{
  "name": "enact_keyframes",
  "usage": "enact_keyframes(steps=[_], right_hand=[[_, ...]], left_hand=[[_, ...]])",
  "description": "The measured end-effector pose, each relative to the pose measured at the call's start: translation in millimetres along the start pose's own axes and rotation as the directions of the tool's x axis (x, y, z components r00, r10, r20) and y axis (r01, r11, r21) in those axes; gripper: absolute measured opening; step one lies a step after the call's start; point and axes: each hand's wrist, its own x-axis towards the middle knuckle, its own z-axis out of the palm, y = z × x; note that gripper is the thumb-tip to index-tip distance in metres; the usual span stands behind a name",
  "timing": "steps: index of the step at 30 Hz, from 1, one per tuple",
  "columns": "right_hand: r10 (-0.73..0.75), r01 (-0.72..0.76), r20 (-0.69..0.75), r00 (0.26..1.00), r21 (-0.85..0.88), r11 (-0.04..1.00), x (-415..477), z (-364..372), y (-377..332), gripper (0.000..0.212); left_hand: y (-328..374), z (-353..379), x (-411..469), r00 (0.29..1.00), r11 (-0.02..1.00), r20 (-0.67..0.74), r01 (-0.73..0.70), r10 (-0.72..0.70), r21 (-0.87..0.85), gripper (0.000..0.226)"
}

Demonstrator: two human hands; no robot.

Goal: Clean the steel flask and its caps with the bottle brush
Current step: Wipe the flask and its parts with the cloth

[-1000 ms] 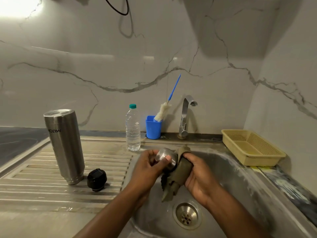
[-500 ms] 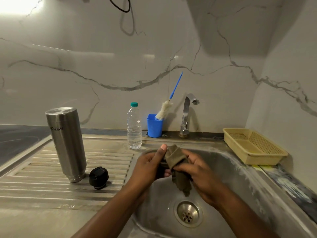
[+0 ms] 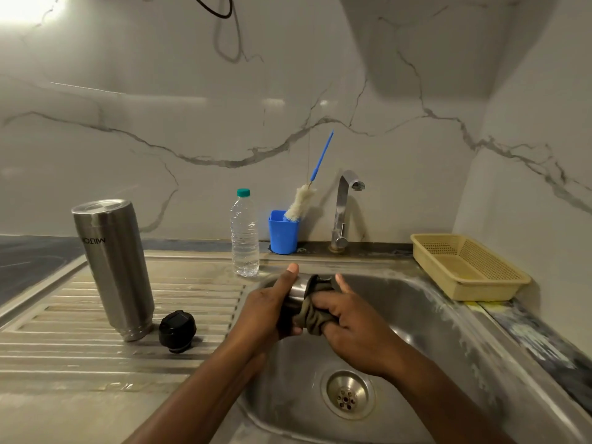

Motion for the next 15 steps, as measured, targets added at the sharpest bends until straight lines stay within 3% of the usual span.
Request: enact_keyframes(steps=[3, 7, 10, 12, 15], right_hand=[[0.196, -0.187, 0.023, 0.98, 0.438, 0.88, -3, -3, -4, 0.033], [0.367, -0.27, 0.105, 0.924, 0.86, 0.433, -3, -7, -6, 0.039], [0.375, -0.241, 0.163, 0.913, 0.956, 0.17, -4, -10, -8, 0.04], [0.365, -0.228, 0.158, 0.918, 0.961, 0.159, -4, -9, -6, 0.041], [0.374, -0.232, 0.096, 0.922, 0.912, 0.338, -3, -6, -4, 0.042]], left_hand=[[0, -2, -3, 0.988, 0.993, 0.1, -0.111, 0.114, -0.036, 0.05], [6, -10, -4, 0.941, 0.969, 0.242, -0.247, 0.237, 0.014, 0.038], [11, -11, -5, 0.928, 0.974, 0.299, -0.228, 0.22, -0.009, 0.05], [11, -11, -6, 0.924, 0.964, 0.302, -0.262, 0.236, 0.047, 0.043], [9, -13, -5, 0.926, 0.947, 0.261, -0.305, 0.272, 0.099, 0.03]])
